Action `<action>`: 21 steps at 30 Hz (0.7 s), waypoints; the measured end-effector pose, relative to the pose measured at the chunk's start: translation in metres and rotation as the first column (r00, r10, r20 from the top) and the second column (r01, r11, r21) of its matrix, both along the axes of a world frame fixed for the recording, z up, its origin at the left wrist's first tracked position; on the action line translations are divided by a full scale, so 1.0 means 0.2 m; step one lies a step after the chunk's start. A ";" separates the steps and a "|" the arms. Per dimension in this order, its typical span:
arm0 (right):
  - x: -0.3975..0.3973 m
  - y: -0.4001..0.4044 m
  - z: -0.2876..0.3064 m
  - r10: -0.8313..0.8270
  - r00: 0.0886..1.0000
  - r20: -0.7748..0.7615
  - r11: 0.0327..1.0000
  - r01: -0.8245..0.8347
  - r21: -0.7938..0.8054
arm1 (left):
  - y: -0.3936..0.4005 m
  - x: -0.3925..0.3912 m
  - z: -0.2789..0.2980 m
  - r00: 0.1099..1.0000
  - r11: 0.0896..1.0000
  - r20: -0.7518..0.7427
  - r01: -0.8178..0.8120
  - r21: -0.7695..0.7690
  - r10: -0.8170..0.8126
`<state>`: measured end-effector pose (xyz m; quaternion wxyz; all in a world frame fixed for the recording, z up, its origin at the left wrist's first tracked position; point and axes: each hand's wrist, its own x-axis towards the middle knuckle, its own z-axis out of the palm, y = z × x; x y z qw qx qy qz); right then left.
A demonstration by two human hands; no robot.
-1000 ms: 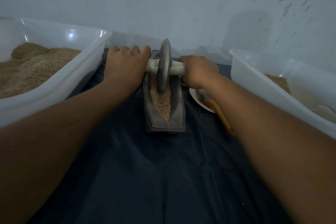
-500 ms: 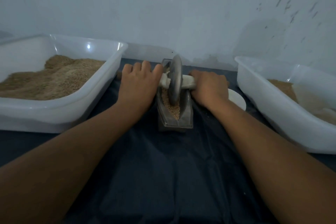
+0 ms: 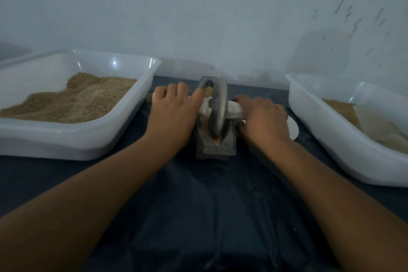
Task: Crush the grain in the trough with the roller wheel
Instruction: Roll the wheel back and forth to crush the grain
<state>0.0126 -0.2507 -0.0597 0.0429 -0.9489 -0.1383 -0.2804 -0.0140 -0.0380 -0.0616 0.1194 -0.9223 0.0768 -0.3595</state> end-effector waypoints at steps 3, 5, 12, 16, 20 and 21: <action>-0.01 0.01 0.00 0.010 0.999 0.039 1.000 -0.010 -0.010 | 0.01 -0.01 -0.02 1.000 1.000 0.009 -0.014 0.001 0.014; 0.02 0.02 0.00 -0.003 0.999 0.050 1.000 0.005 -0.026 | 0.02 0.00 -0.04 1.000 1.000 0.003 -0.013 -0.005 0.013; 0.16 0.04 0.02 -0.023 0.999 -0.026 0.999 0.021 -0.047 | 0.04 0.12 -0.01 1.000 0.999 0.013 0.012 -0.036 -0.011; 0.25 0.05 0.03 -0.031 0.998 -0.045 0.998 0.028 -0.064 | 0.04 0.20 0.00 1.000 0.997 -0.009 0.029 -0.070 -0.030; 0.32 0.06 0.04 -0.031 0.998 -0.053 0.998 0.027 -0.063 | 0.04 0.26 0.01 0.998 0.995 -0.062 0.017 -0.095 -0.023; 0.33 0.07 0.05 -0.037 0.998 -0.060 0.997 0.033 -0.071 | 0.05 0.28 0.01 0.997 0.995 -0.068 0.013 -0.098 -0.020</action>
